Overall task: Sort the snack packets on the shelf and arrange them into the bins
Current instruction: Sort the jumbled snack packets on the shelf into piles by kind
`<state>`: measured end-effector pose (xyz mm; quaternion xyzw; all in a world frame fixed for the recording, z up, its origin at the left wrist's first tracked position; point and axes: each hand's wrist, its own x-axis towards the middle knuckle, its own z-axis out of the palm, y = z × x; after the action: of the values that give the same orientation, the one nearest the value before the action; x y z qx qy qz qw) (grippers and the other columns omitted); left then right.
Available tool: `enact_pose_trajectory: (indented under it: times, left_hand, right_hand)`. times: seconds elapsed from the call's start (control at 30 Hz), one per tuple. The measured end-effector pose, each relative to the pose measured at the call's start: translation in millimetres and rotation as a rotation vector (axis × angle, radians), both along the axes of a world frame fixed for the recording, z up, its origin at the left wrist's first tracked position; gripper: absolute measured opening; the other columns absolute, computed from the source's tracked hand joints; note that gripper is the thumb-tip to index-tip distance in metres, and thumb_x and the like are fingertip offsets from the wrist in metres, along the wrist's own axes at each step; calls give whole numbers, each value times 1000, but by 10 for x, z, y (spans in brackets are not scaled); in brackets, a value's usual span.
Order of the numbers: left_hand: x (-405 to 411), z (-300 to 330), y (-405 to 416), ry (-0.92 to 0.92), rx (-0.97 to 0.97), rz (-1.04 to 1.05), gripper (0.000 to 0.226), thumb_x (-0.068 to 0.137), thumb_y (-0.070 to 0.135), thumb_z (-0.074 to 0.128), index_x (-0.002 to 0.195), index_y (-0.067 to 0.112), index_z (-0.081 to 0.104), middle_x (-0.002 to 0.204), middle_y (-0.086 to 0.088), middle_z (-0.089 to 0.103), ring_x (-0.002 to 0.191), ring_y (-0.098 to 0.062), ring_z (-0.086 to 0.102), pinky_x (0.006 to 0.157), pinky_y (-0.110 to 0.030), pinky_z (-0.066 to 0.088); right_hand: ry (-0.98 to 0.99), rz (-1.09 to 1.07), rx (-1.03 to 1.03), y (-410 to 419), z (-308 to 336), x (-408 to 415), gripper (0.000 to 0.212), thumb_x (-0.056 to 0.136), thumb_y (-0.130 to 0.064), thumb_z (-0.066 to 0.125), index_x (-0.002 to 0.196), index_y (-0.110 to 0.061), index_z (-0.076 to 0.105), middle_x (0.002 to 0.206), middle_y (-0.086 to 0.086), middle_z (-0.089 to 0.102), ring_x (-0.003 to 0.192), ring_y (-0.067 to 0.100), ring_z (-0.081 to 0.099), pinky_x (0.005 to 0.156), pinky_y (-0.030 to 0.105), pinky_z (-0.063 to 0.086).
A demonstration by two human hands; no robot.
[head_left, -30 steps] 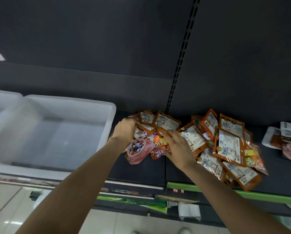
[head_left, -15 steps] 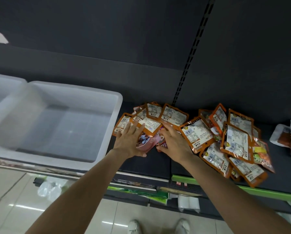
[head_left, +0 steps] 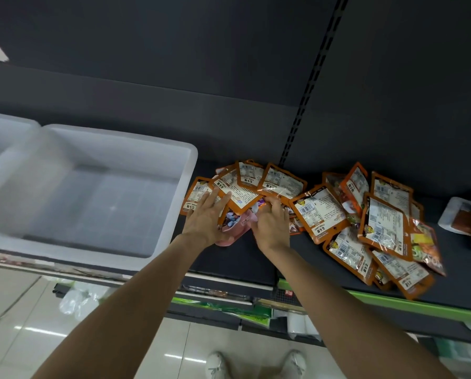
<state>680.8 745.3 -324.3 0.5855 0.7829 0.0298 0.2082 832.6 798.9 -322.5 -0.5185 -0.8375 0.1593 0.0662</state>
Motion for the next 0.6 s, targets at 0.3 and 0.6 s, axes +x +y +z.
enact_pose_trajectory:
  times: [0.3, 0.6]
  left_hand:
    - [-8, 63, -54, -260, -42, 134, 82, 85, 64, 50, 150, 36, 10, 160, 7, -5, 147, -19, -6, 117, -53, 9]
    - [157, 142, 15, 76, -27, 102, 88, 83, 51, 64, 150, 30, 11, 159, -2, 5, 146, -29, 9, 113, -51, 21]
  right_hand:
    - [249, -70, -185, 94, 435, 378, 8, 96, -17, 49, 96, -9, 49, 110, 3, 52, 91, 14, 55, 68, 22, 53]
    - [186, -297, 30, 216, 612, 962, 13, 100, -15, 39, 102, -4, 45, 77, 12, 61, 70, 31, 64, 55, 37, 51]
